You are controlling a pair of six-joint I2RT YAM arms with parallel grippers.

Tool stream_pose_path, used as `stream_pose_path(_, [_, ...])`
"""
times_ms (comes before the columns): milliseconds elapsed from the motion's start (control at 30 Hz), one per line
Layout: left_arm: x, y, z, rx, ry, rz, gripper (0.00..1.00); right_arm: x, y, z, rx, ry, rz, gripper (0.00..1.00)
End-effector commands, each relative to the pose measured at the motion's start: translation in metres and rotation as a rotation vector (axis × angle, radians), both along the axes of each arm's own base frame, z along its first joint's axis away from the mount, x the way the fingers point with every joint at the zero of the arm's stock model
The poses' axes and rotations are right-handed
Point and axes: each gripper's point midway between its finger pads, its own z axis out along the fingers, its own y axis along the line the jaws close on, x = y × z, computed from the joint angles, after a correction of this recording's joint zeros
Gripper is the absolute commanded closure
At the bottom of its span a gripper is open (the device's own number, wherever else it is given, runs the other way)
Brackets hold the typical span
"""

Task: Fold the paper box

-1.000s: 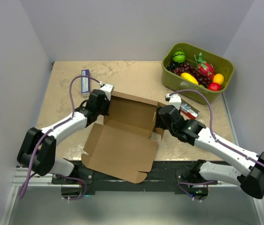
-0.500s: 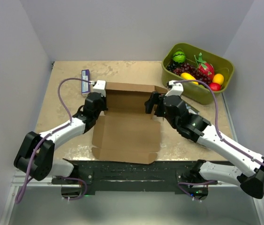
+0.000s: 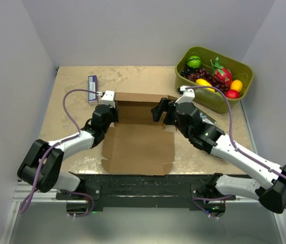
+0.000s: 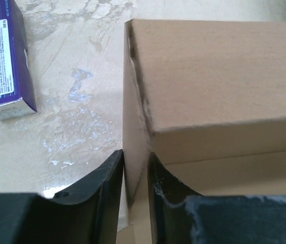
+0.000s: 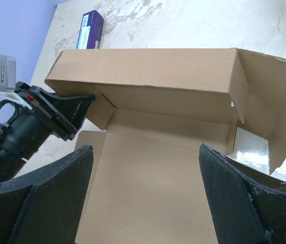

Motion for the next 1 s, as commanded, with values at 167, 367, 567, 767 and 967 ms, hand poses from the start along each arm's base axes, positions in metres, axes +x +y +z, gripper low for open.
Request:
stream_pose_path(167, [-0.003,-0.014,0.017,-0.051,-0.009,-0.05,0.39,-0.001,-0.003,0.021,0.065,-0.058,-0.004,0.11])
stream_pose_path(367, [-0.023,-0.014,0.032,-0.068,0.002,-0.1,0.22,0.005,0.005,0.03,0.068,-0.079,0.008,0.11])
stream_pose_path(567, [-0.057,-0.009,0.044,-0.096,0.068,-0.138,0.12,0.015,0.018,0.044,0.04,-0.109,0.039,0.11])
stream_pose_path(767, [-0.085,0.012,0.09,-0.182,0.027,-0.11,0.08,0.033,0.039,0.052,-0.019,-0.123,0.073,0.13])
stream_pose_path(967, [-0.061,0.01,0.138,-0.252,-0.006,-0.145,0.12,0.058,0.063,0.03,-0.097,-0.086,0.081,0.21])
